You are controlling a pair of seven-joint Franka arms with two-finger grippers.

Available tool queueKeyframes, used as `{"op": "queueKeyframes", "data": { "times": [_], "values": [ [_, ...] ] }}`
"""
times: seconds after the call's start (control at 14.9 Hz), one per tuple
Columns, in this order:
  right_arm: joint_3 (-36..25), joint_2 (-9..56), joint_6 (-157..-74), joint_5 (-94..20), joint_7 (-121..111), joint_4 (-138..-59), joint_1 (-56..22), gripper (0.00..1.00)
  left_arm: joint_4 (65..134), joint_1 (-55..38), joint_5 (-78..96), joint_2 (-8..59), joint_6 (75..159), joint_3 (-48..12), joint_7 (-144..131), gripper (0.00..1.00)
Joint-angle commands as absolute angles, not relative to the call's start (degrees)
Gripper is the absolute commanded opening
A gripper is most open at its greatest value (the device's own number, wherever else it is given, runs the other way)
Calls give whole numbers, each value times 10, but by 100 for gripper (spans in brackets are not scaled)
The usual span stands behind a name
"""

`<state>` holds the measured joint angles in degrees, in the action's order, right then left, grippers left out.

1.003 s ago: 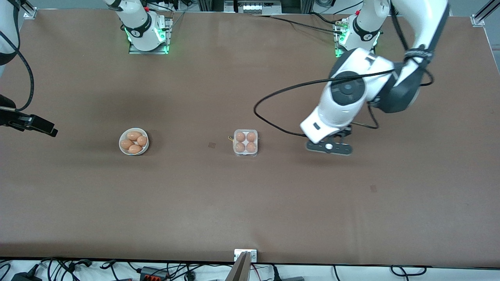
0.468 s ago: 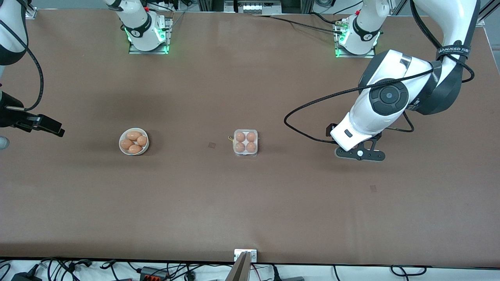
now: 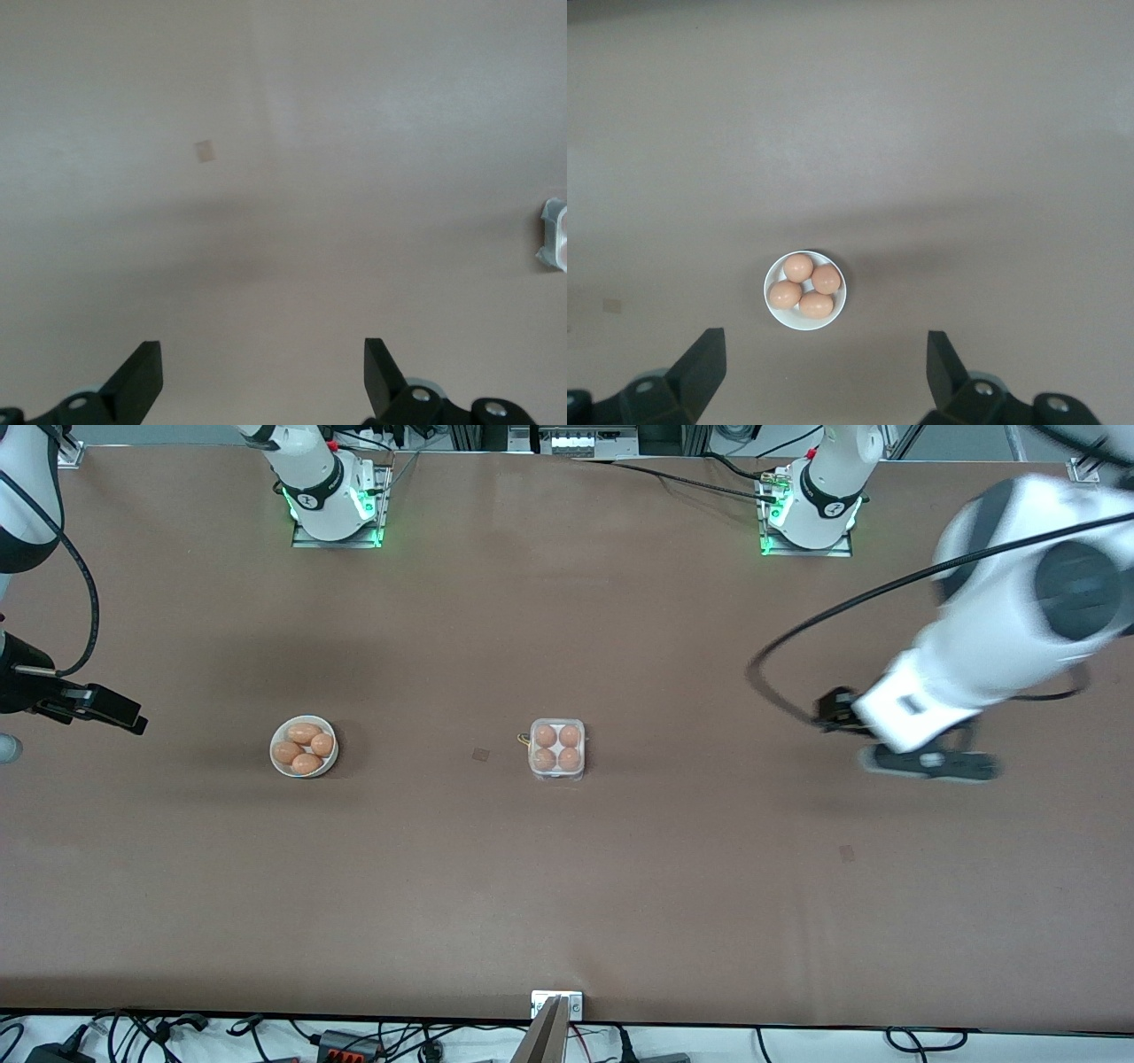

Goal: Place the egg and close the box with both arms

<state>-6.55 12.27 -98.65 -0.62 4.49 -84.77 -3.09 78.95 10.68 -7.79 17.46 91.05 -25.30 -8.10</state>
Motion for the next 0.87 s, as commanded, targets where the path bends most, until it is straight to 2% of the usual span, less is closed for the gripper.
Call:
{"op": "queueKeyframes", "data": {
  "times": [0.0,0.13,0.27,0.4,0.54,0.8],
  "values": [
    [-64,114,-979,-9,45,-850,-31,100,814,56,-17,112,882,-155,-40,100],
    [-64,114,-979,-9,44,-850,-31,100,867,-2,23,60,886,-57,-26,100],
    [-64,114,-979,-9,44,-850,-31,100,908,-42,22,30,922,-3,15,100],
    [-64,114,-979,-9,44,-850,-31,100,960,-47,21,-9,976,12,40,100],
    [-64,114,-979,-9,44,-850,-31,100,981,-55,19,-31,980,18,40,100],
    [-64,114,-978,-9,44,-850,-31,100,960,-49,18,-18,946,16,41,100]
  ]
}}
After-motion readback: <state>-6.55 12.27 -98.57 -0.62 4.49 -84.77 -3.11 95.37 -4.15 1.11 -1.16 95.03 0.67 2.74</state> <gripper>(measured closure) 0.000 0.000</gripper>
